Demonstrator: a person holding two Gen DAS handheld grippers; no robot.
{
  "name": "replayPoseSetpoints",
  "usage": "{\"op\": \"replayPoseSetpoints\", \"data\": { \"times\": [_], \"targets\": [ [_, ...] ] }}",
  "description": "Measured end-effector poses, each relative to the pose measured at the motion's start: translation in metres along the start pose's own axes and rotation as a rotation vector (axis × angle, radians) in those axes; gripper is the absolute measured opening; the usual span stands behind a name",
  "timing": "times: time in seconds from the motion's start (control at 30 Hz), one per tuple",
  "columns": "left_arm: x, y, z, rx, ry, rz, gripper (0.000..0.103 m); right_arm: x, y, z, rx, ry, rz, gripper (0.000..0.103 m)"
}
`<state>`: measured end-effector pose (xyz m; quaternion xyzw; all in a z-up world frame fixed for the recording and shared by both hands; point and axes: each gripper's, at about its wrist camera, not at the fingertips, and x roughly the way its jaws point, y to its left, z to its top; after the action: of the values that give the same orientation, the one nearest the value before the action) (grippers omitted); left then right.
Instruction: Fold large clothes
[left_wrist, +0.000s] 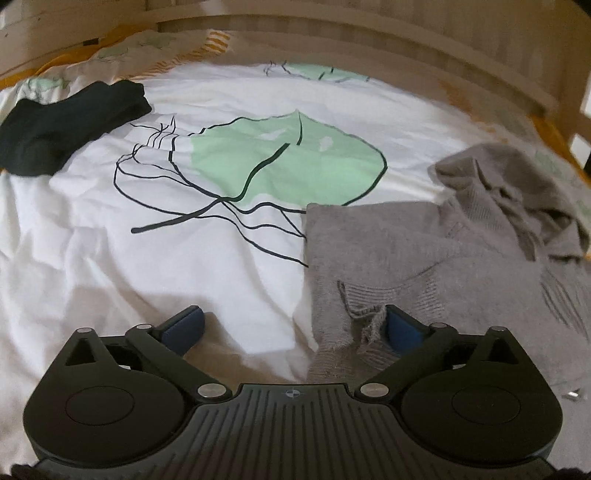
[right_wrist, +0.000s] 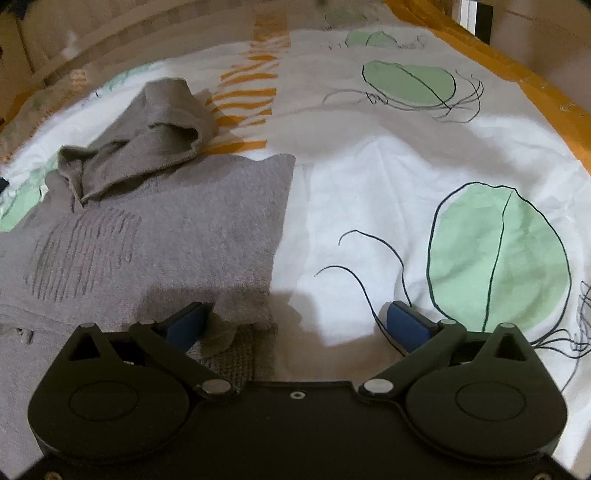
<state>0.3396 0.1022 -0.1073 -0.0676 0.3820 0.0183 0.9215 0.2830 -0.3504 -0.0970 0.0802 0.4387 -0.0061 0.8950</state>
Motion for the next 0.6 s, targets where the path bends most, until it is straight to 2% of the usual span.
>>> {"op": "replayPoseSetpoints", "data": {
  "times": [0.2,0.37,0.43,0.47,0.53,0.6],
  "targets": [
    [-0.001,0.007,-0.003,-0.041,-0.036,-0.040,0.103,-0.004,0.000,-0.017,-0.004,-0.128,0.013,0.103],
    [-0.006,0.010,0.002,-0.047,-0.018,-0.061,0.101,-0.005,-0.002,-0.013,-0.002,-0.120,0.025,0.103],
    [-0.018,0.009,0.008,-0.070,-0.033,-0.040,0.087,-0.007,-0.003,-0.009,-0.003,-0.105,0.029,0.102],
    [-0.026,0.006,0.011,-0.064,-0.052,-0.028,0.086,-0.009,-0.003,-0.007,0.001,-0.099,0.029,0.102],
    [-0.044,-0.006,0.021,0.003,-0.113,-0.006,0.086,-0.014,-0.005,-0.002,0.032,-0.094,0.032,0.102],
    [-0.060,-0.024,0.032,0.104,-0.154,0.005,0.086,-0.024,-0.007,0.001,0.086,-0.135,0.047,0.102]
  ]
}}
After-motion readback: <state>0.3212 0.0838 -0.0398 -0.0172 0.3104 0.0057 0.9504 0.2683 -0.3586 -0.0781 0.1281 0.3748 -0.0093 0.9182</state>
